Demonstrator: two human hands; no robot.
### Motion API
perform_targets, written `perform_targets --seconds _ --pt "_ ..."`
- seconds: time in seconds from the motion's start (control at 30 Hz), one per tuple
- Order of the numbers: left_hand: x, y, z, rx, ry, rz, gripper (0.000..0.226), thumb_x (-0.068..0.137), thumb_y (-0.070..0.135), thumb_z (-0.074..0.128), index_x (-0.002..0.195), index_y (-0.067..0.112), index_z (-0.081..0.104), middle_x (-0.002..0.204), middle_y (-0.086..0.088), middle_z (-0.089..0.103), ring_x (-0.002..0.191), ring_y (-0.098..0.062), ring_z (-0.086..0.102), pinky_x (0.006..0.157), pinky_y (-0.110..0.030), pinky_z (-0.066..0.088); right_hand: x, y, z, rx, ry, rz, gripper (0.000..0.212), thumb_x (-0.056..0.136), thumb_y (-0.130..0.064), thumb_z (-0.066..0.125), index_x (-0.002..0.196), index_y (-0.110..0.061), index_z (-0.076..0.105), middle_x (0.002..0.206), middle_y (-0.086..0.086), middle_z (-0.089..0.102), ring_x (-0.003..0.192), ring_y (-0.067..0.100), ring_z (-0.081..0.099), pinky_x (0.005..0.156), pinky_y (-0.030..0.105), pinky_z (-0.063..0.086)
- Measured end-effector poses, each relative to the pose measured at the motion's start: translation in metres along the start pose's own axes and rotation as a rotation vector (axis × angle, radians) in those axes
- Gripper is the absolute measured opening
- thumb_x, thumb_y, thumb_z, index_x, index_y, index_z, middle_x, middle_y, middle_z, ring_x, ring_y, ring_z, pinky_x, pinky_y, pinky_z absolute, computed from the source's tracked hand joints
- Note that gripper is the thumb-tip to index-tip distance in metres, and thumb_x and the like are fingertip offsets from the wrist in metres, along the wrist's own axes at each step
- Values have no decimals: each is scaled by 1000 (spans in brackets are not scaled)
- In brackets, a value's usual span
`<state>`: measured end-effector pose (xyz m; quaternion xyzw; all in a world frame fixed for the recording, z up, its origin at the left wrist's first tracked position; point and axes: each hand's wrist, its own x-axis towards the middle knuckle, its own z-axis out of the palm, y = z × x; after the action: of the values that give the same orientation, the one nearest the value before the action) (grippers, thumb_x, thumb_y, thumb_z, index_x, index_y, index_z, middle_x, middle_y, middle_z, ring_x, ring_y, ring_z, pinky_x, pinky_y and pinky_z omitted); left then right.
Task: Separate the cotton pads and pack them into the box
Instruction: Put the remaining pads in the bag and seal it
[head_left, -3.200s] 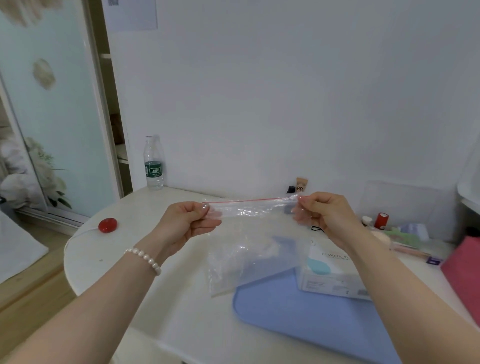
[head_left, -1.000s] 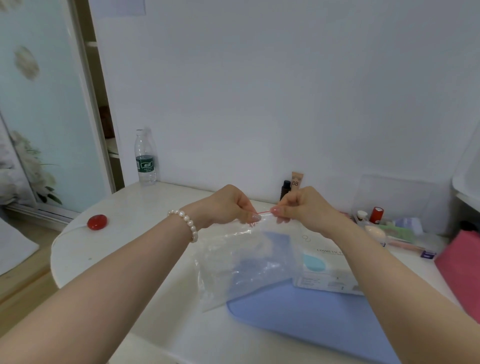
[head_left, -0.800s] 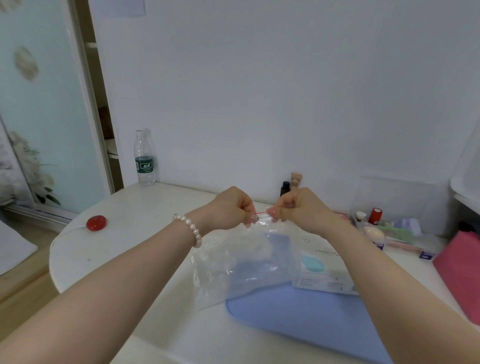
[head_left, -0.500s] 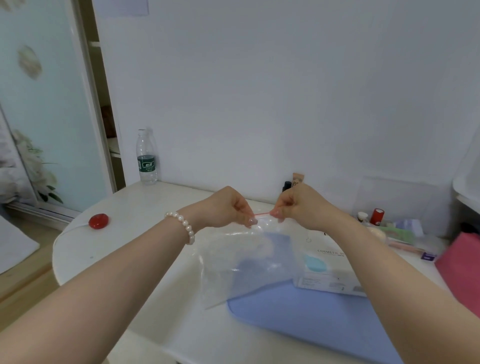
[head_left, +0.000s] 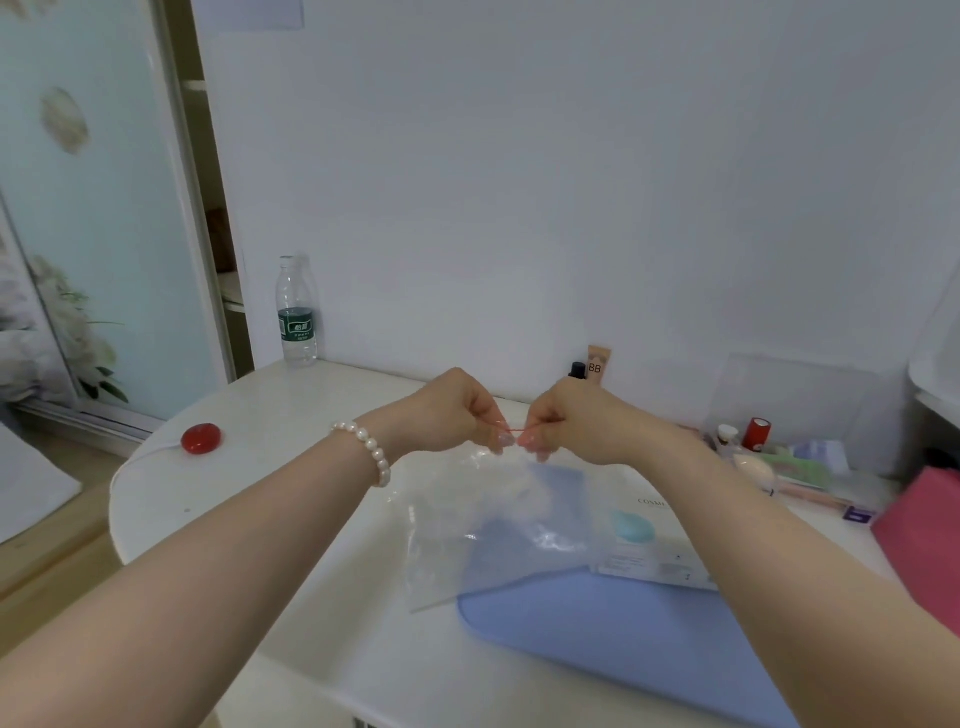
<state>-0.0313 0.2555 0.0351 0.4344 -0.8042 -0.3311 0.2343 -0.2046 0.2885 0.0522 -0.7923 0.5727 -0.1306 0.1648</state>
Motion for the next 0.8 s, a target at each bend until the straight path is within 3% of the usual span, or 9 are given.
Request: perform_targets --seconds 0.07,0.13,0.27,0.33,0.43,0.57,0.7,0.8 --pt "-3 -2 -8 -5 -32 -35 15 76 17 77 87 8 75 77 0 70 77 -6 60 84 -24 47 -2 6 -1 53 -15 17 23 87 -20 62 64 -20 63 68 -4 67 68 8 56 71 25 43" --pt "-7 -6 -15 11 -37 -53 13 76 19 77 84 10 75 79 -3 70 79 -10 58 82 -24 45 -3 12 -2 76 -7 34 17 86 -17 63 71 -14 66 71 0 68 71 10 57 74 27 44" --pt "-9 -11 -19 20 -38 -79 9 77 17 76 69 16 71 60 10 67 71 -8 57 73 -18 43 -5 17 -4 146 25 17 17 84 -15 65 67 -15 68 69 -1 68 70 10 56 71 25 42" --pt "-8 -13 -18 20 -19 -85 12 76 14 77 67 15 70 54 11 63 63 -5 55 65 -17 41 -5 15 -4 150 -23 16 7 83 -18 67 80 -13 72 74 -3 68 76 9 58 78 24 44" --pt "-7 -12 -13 35 2 -75 17 76 10 76 62 16 67 50 11 60 53 0 53 59 -16 40 -5 8 -5 234 -82 44 28 79 -23 72 106 -15 68 88 -4 69 86 5 61 84 18 42" --pt "-4 -8 -8 32 41 -44 25 76 2 72 58 17 65 50 7 60 59 -12 52 67 -29 42 0 -5 4 207 -63 -24 23 82 -30 69 90 -10 73 78 -2 72 69 8 62 78 23 48" --pt "-6 -6 -10 -33 50 -30 22 76 8 76 58 18 66 50 11 59 57 -4 52 68 -23 42 7 -3 12 225 50 -9 11 84 -16 67 79 -6 70 57 -4 66 53 6 59 71 26 49" --pt "-9 -8 -14 -89 54 -54 10 72 20 80 72 15 72 69 3 66 68 -4 54 70 -20 40 6 1 10 277 81 -4 8 81 -8 67 74 -5 68 53 2 61 45 6 59 67 25 48"
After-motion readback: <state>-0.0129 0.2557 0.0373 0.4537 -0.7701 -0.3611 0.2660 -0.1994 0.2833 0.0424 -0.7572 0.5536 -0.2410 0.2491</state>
